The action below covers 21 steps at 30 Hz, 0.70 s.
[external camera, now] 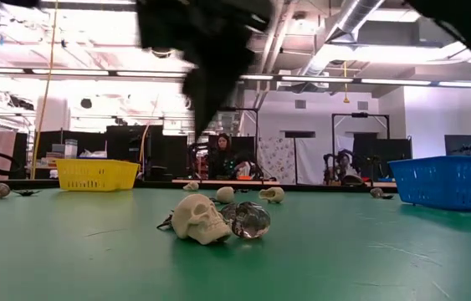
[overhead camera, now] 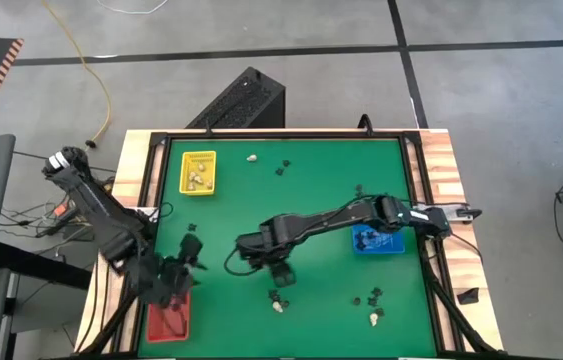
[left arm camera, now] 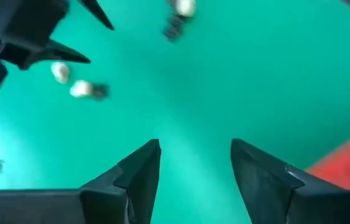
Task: Sort Halloween decoration
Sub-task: Put the white skull toy into the yellow bin
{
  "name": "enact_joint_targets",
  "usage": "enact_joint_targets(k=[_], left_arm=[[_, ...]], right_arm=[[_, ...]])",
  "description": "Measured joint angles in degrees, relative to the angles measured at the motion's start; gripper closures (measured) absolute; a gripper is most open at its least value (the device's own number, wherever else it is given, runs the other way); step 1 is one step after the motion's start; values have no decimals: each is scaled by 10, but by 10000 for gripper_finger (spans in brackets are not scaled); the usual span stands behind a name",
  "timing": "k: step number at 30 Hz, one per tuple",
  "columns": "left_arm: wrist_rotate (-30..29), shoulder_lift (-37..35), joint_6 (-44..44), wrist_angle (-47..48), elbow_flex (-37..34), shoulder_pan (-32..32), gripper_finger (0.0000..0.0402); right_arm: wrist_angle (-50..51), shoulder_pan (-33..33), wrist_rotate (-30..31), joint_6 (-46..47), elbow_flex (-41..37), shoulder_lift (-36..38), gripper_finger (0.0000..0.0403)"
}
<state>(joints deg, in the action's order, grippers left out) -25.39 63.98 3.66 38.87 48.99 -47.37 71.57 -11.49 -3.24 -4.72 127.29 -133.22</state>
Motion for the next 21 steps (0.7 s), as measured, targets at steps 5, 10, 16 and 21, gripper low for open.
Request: enact_joint_targets(k=[5,10,16,21], left_arm=[[25,-78,-177,-280,-133,111,237],[174,-120,-291,-587,-271,254,251],[252,-138,-296,-746,-354,374,252],[264,-149,-303,-767,-383,432,252]], right_arm=[[-47,-4,79,41,-173,109,132],[-288,6,92,72,-415,257,132],[-537,56,96,118,-623,337,132],[-573,76,97,160,-682,334,132]])
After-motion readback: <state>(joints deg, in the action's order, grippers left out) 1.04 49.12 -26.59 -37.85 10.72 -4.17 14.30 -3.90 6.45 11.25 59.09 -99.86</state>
